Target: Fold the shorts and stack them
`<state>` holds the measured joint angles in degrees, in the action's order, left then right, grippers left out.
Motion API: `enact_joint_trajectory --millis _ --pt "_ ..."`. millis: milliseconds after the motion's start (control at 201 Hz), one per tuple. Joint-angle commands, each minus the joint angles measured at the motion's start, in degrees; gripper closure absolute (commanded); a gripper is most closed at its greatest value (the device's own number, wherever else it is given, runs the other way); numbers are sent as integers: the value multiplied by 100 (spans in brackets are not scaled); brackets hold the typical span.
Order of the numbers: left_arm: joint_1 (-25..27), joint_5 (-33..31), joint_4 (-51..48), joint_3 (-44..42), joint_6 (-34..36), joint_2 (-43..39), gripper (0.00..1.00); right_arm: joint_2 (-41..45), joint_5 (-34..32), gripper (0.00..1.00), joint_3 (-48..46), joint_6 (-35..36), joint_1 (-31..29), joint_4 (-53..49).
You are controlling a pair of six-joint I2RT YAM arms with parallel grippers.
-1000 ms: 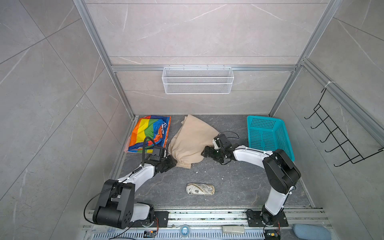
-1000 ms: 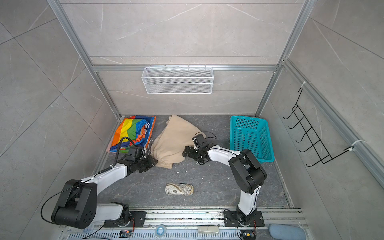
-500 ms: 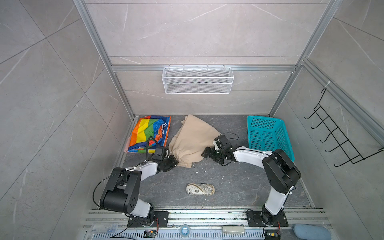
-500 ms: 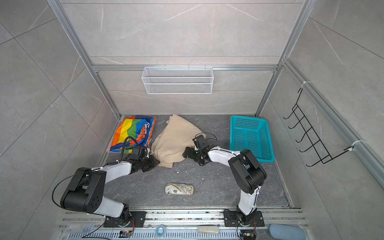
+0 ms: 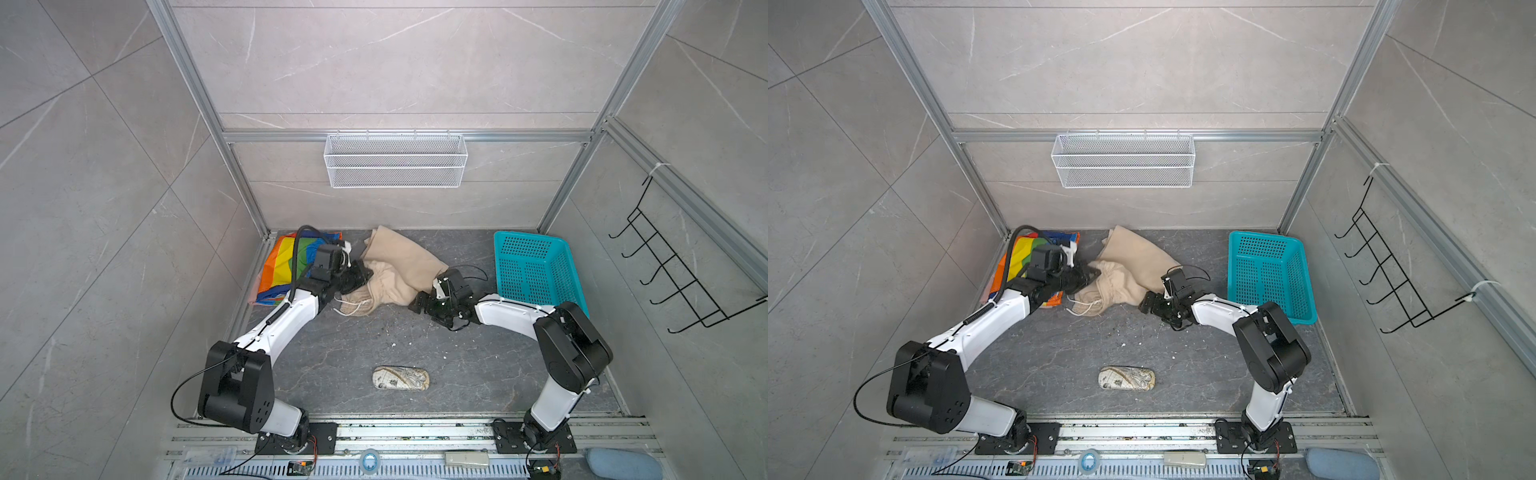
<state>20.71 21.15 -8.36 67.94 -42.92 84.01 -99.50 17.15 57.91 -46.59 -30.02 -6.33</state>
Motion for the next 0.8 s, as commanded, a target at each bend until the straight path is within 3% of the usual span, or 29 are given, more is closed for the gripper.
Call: enact_joint_trajectory --millis 0,179,523,638,797 --pt "282 71 -291 1034 -227 102 100 573 87 1 -111 -6 151 -21" --pt "735 -227 -459 2651 -156 681 100 1348 19 1 -236 189 159 -15" --pt "1507 -472 -1592 6708 -2 2858 100 2383 -454 1 -774 494 -205 832" --pt "1515 -467 -1634 7091 -193 3146 100 2567 -747 1 -836 491 -242 952" --pt "1519 -506 -1506 6789 -242 3048 100 2106 -974 1 -548 571 -247 1157"
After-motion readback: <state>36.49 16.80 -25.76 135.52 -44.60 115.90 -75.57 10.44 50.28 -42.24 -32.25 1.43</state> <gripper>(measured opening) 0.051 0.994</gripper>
